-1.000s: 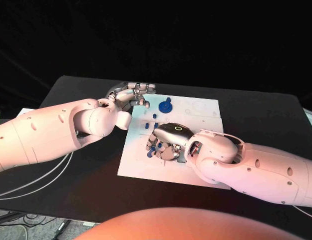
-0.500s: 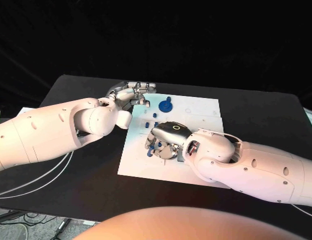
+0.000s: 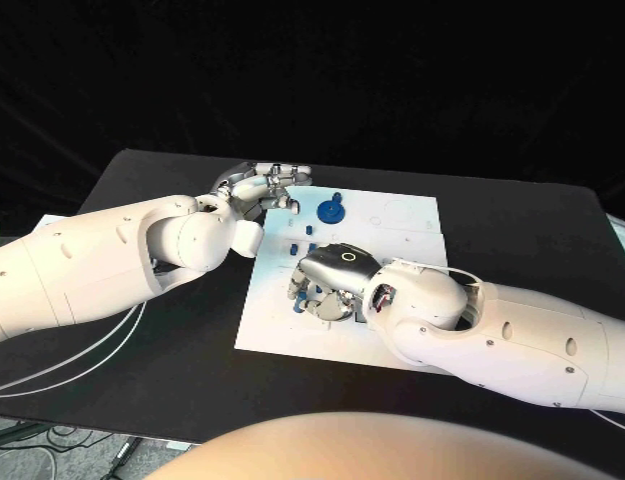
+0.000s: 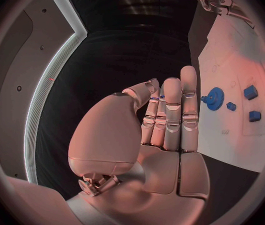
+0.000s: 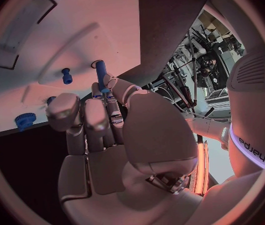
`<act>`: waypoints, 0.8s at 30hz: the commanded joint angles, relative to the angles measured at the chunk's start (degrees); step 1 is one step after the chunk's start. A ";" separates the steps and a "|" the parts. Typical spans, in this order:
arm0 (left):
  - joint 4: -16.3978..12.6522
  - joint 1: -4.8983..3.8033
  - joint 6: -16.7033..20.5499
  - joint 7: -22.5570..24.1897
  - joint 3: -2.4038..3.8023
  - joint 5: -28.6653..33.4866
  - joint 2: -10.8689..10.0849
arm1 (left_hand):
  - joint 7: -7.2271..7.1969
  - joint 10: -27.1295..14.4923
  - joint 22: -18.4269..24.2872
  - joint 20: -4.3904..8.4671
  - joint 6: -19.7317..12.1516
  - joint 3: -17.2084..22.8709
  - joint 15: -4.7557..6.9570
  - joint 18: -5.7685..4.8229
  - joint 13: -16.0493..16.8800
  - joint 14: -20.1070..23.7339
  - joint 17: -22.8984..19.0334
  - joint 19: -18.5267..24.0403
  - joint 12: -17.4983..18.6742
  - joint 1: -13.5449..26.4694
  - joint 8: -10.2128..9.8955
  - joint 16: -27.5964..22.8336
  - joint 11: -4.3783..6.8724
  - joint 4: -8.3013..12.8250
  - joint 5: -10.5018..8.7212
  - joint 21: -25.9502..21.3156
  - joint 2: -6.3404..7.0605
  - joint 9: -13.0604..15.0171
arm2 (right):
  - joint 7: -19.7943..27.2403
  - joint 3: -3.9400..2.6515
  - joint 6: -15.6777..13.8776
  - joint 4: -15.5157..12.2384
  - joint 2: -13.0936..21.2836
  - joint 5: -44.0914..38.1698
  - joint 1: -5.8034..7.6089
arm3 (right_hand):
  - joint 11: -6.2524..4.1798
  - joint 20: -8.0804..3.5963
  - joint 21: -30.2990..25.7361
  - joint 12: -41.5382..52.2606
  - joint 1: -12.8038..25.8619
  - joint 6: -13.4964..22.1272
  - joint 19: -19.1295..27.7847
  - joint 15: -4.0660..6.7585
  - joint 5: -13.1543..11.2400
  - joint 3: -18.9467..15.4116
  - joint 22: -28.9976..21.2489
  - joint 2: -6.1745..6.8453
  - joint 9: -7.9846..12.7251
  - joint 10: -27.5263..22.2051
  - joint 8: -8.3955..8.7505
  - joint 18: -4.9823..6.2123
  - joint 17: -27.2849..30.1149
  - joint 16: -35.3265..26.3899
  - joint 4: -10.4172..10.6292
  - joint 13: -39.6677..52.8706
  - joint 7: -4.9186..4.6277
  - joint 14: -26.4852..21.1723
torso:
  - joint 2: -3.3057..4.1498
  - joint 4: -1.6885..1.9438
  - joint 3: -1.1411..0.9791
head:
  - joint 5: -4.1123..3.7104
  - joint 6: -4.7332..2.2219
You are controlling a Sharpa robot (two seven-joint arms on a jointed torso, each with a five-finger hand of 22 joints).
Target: Assemble the parts on the task board
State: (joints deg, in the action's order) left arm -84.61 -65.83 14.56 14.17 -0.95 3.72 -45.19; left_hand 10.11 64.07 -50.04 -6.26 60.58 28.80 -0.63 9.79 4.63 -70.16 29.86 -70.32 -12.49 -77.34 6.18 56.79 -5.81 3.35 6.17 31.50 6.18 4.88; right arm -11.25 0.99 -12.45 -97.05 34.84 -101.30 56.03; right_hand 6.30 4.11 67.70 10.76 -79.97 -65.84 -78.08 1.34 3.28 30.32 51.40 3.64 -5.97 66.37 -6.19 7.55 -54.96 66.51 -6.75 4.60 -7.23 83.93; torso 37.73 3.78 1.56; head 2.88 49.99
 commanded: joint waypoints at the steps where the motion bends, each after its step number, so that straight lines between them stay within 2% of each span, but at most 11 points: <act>1: -0.02 -0.02 -1.13 0.20 0.04 -0.24 0.12 | 0.08 -0.39 0.05 -0.03 -0.19 -0.36 -0.13 0.63 -0.06 0.35 -0.07 0.36 -0.29 -0.12 0.38 -0.32 -0.07 0.00 0.14 -0.36 -0.42 -0.10 | -1.49 0.41 2.58 -0.23 0.29 -2.51 -0.48 | -2.84 0.10 0.20 0.29 -0.75 -0.01 -0.06 0.23 0.31 0.34 0.05 -0.77 -0.02 3.11 -0.05 -0.64 -0.11 0.18 -0.08 0.06 -0.44 1.06 | -0.01 0.02 0.01 | 0.00 0.01; 9: -0.06 -0.02 -1.16 0.15 0.04 -0.24 0.03 | 0.08 -0.39 0.05 -0.03 -0.19 -0.36 -0.13 0.63 -0.06 0.35 -0.07 0.36 -0.29 -0.12 0.38 -0.32 -0.07 0.00 0.14 -0.36 -0.42 -0.10 | -2.05 0.40 2.43 -1.00 1.12 -4.25 -0.48 | -2.87 0.12 0.26 0.31 -0.66 -0.11 -0.06 0.24 0.30 0.39 0.14 -0.72 -0.05 3.20 -0.10 -0.65 -0.16 0.24 -0.13 0.09 -0.40 1.07 | 0.02 -0.03 0.02 | 0.03 0.01; 15: -0.08 -0.02 -1.20 0.12 0.04 -0.24 0.04 | 0.08 -0.39 0.05 -0.03 -0.19 -0.36 -0.13 0.63 -0.06 0.35 -0.07 0.36 -0.29 -0.12 0.38 -0.32 -0.07 0.00 0.14 -0.36 -0.42 -0.10 | -2.20 0.40 2.99 -1.03 1.12 -5.10 -0.48 | -2.87 0.12 0.26 0.32 -0.61 -0.13 -0.06 0.24 0.30 0.40 0.14 -0.70 -0.05 3.22 -0.11 -0.65 -0.14 0.23 -0.12 0.09 -0.40 1.07 | 0.04 0.10 -0.02 | -0.02 0.01; 24: -0.08 -0.02 -1.23 0.08 0.04 -0.24 0.07 | 0.08 -0.39 0.05 -0.03 -0.19 -0.36 -0.13 0.63 -0.06 0.35 -0.07 0.36 -0.29 -0.12 0.38 -0.32 -0.07 0.00 0.14 -0.36 -0.42 -0.10 | -2.06 0.41 4.66 -0.38 0.26 -4.96 -0.47 | -2.88 0.14 0.26 0.30 -0.30 -0.23 0.00 0.24 0.28 0.38 0.10 -0.60 -0.08 3.29 -0.15 -0.64 -0.16 0.27 -0.07 0.12 -0.39 1.06 | 0.06 -0.04 0.00 | -0.01 0.01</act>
State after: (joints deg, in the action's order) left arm -84.60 -65.83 14.45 14.06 -0.96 3.71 -45.22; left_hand 10.11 63.98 -50.05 -6.26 60.58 28.80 -0.64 9.79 4.63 -70.17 29.87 -70.32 -12.49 -77.34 6.18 56.79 -5.72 3.35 6.17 31.50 6.18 4.88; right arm -12.95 1.18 -10.87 -97.76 35.31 -105.40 55.78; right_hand 6.22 4.11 67.70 10.76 -79.97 -66.05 -78.08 1.34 3.43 30.37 51.48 3.64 -5.96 66.28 -6.19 7.55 -55.06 66.51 -6.90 4.62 -7.44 83.93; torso 37.74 3.80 1.56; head 2.91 50.00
